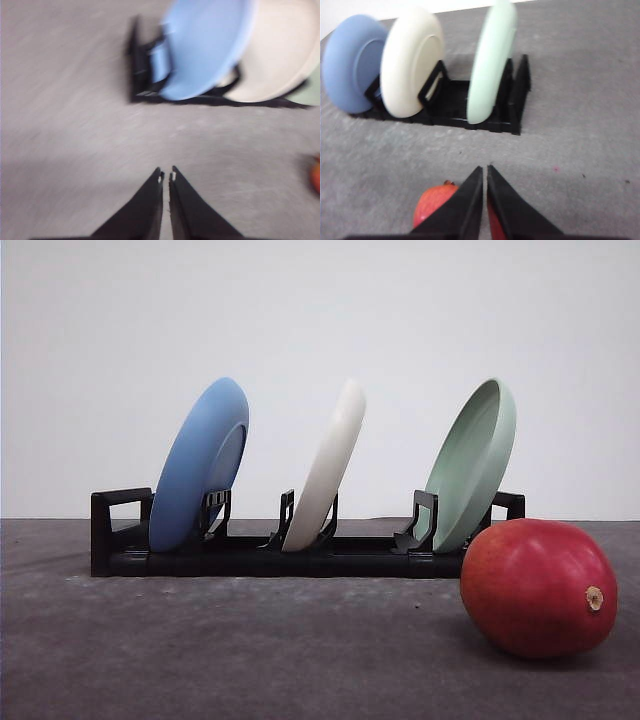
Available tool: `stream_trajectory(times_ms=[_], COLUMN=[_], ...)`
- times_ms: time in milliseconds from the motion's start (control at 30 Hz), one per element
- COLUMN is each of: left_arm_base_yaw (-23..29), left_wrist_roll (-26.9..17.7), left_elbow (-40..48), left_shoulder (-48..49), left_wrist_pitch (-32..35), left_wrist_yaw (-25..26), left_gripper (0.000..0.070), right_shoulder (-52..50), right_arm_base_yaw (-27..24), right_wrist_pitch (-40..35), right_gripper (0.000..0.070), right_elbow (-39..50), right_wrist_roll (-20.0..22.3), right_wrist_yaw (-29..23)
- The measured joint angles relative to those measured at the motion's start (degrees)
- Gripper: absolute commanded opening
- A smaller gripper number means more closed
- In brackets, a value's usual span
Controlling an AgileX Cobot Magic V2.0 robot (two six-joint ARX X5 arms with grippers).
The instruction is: Place pomegranate in white plate
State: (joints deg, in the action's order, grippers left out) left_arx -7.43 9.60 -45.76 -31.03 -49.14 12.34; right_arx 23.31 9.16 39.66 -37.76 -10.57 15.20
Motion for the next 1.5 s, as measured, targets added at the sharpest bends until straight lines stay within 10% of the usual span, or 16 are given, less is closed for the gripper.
stream_trajectory(times_ms=[367, 533, 933, 1500], left_arm_base_yaw=[-9.7, -10.1, -12.6, -24.6], left_wrist_roll=[-10.4, -11.3, -12.8, -15.6], left_elbow=[-0.2, -0.2, -0.2, -0.4], left_shoulder=[-3.1, -3.1, -3.3, -20.1], left_wrist_pitch=[3.3, 4.3, 6.8, 27.5], left_wrist_yaw=[0.0, 0.5, 4.0, 3.1], left_gripper=[0.0038, 0.0449, 0.0430, 0.0429], right_shoulder=[1.1, 1.1, 1.1, 1.1], right_arm_base_yaw=[6.6, 6.6, 6.6, 6.6], right_wrist_pitch=[0.0, -0.3, -2.9, -3.0], right_gripper=[0.0020, 0.0409, 0.0429, 0.0429], right_elbow=[0.0, 0.0, 0.0, 0.0], right_wrist_roll=[5.2, 5.9, 5.9, 5.9], right_wrist_yaw=[-0.4, -0.5, -0.4, -0.3])
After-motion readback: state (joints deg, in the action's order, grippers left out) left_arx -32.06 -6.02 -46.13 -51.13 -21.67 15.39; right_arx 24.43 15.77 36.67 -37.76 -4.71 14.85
